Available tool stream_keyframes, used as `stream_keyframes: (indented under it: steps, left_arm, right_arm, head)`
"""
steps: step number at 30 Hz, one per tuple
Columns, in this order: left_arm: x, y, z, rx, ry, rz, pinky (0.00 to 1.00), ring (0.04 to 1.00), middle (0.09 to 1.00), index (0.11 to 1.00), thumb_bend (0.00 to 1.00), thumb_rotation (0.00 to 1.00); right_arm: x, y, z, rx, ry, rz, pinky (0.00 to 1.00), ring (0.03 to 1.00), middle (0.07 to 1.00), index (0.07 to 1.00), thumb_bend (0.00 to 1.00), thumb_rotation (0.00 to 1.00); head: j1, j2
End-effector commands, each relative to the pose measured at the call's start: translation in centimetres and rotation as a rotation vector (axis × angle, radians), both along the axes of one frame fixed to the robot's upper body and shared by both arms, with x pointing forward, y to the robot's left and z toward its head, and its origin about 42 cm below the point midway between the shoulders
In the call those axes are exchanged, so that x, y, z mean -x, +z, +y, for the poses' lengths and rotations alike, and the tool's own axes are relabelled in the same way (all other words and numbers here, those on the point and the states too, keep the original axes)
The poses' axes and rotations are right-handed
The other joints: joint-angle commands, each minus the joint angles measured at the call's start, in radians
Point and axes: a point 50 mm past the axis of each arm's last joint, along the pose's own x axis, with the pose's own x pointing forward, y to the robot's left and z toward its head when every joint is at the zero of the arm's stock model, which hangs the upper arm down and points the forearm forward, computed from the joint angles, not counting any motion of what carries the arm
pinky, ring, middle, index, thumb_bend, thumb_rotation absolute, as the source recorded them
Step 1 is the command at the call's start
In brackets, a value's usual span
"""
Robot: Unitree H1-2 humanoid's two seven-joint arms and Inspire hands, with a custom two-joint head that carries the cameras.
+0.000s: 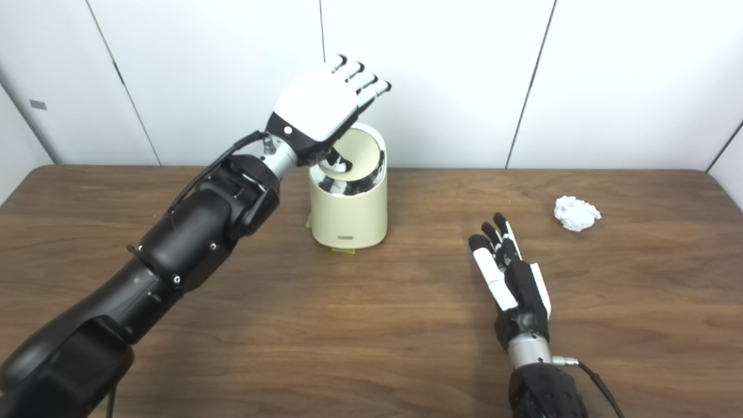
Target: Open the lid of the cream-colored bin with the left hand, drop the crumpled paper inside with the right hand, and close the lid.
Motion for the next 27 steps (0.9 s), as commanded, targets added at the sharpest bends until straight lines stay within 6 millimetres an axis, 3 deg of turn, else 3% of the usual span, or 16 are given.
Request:
stream_keyframes:
  steps: [1, 8, 13, 15, 20, 22, 25, 27]
  left_arm:
    - [-0.2, 0.5, 0.6, -0.026, 0.015, 0.000, 0.96, 0.948, 0.927, 0.976, 1.00, 0.13]
    - [1.2, 5.5, 1.5, 0.178, 0.024, 0.026, 0.95, 0.928, 0.910, 0.959, 1.00, 0.16]
    - [3.0, 8.9, 3.2, 0.514, 0.021, 0.098, 0.77, 0.870, 0.873, 0.900, 0.88, 0.14]
    - [3.6, 9.2, 4.4, 0.585, -0.007, 0.062, 0.70, 0.835, 0.859, 0.881, 0.79, 0.23]
    - [6.1, 7.7, 8.4, 0.782, -0.049, 0.034, 0.70, 0.829, 0.864, 0.864, 0.60, 0.46]
    - [7.6, 5.7, 10.2, 0.862, -0.009, 0.084, 0.73, 0.843, 0.876, 0.870, 0.52, 0.55]
    - [9.6, 2.5, 12.1, 1.021, 0.054, 0.218, 0.80, 0.869, 0.881, 0.882, 0.43, 0.59]
    - [10.6, 0.4, 12.9, 1.109, 0.100, 0.297, 0.80, 0.862, 0.875, 0.889, 0.40, 0.64]
  right_arm:
    - [-0.8, 1.8, -0.1, -0.002, 0.009, -0.098, 1.00, 0.945, 0.953, 0.974, 0.62, 0.64]
    - [-0.8, 2.0, -0.2, -0.010, 0.016, -0.093, 1.00, 0.946, 0.948, 0.973, 0.61, 0.64]
    - [-0.9, 2.6, -0.8, 0.036, 0.024, -0.105, 1.00, 0.944, 0.950, 0.966, 0.61, 0.64]
    - [-1.0, 3.1, -1.0, 0.081, 0.022, -0.101, 0.96, 0.912, 0.938, 0.951, 0.62, 0.58]
    - [-1.8, 4.4, -2.1, 0.251, 0.034, -0.129, 0.86, 0.894, 0.891, 0.908, 0.70, 0.47]
    - [-2.2, 5.0, -2.5, 0.207, 0.030, -0.136, 0.88, 0.903, 0.896, 0.899, 0.71, 0.43]
    - [-2.7, 5.7, -3.0, 0.159, 0.023, -0.145, 0.89, 0.908, 0.898, 0.890, 0.70, 0.36]
    - [-2.9, 6.1, -3.4, 0.153, 0.025, -0.152, 0.88, 0.909, 0.903, 0.891, 0.69, 0.35]
  head:
    - [-0.001, 0.002]
    - [-0.009, 0.005]
    - [-0.018, 0.002]
    - [-0.018, 0.001]
    - [-0.024, -0.007]
    - [-0.026, -0.011]
    - [-0.027, -0.011]
    - [-0.030, -0.012]
